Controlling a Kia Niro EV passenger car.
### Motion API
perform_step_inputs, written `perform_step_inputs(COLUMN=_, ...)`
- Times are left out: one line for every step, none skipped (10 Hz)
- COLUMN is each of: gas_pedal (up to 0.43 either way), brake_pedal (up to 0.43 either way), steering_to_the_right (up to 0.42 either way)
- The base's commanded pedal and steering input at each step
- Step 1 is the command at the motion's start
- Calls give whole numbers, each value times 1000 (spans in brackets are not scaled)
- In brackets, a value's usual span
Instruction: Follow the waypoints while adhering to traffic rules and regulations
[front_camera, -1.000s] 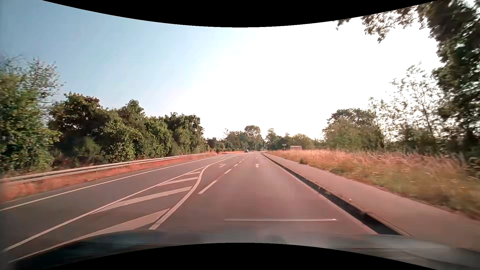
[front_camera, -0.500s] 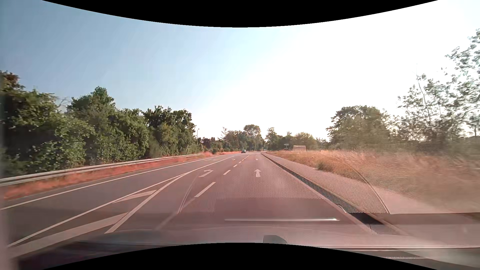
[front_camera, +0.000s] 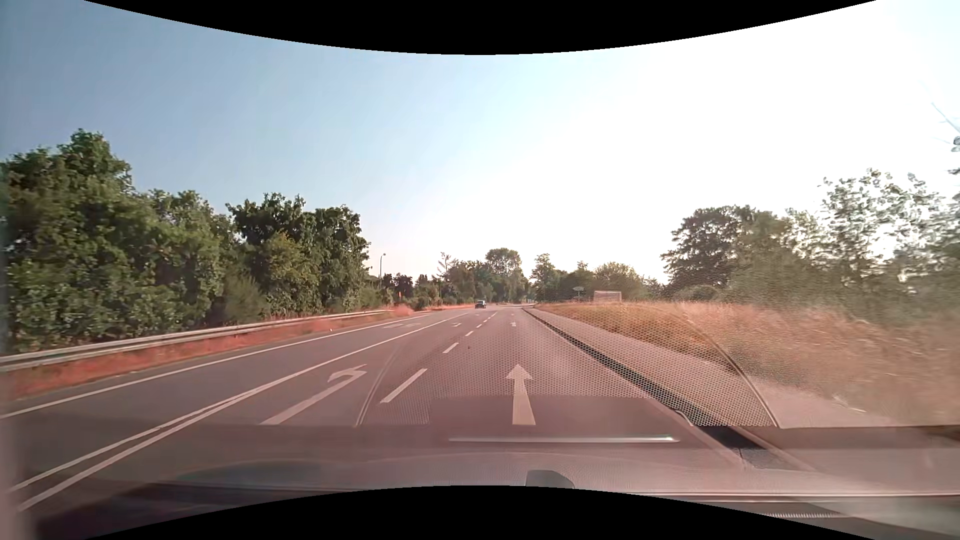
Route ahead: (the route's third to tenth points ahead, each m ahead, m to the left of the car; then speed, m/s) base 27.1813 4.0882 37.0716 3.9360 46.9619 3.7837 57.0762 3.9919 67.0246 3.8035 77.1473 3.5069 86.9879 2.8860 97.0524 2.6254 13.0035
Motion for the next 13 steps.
perform_step_inputs(gas_pedal=28, brake_pedal=0, steering_to_the_right=-2)
perform_step_inputs(gas_pedal=28, brake_pedal=0, steering_to_the_right=-2)
perform_step_inputs(gas_pedal=28, brake_pedal=0, steering_to_the_right=-2)
perform_step_inputs(gas_pedal=28, brake_pedal=0, steering_to_the_right=-2)
perform_step_inputs(gas_pedal=28, brake_pedal=0, steering_to_the_right=-2)
perform_step_inputs(gas_pedal=28, brake_pedal=0, steering_to_the_right=-2)
perform_step_inputs(gas_pedal=28, brake_pedal=0, steering_to_the_right=-2)
perform_step_inputs(gas_pedal=28, brake_pedal=0, steering_to_the_right=-2)
perform_step_inputs(gas_pedal=28, brake_pedal=0, steering_to_the_right=-2)
perform_step_inputs(gas_pedal=28, brake_pedal=0, steering_to_the_right=-3)
perform_step_inputs(gas_pedal=28, brake_pedal=0, steering_to_the_right=-2)
perform_step_inputs(gas_pedal=28, brake_pedal=0, steering_to_the_right=-2)
perform_step_inputs(gas_pedal=28, brake_pedal=0, steering_to_the_right=-2)
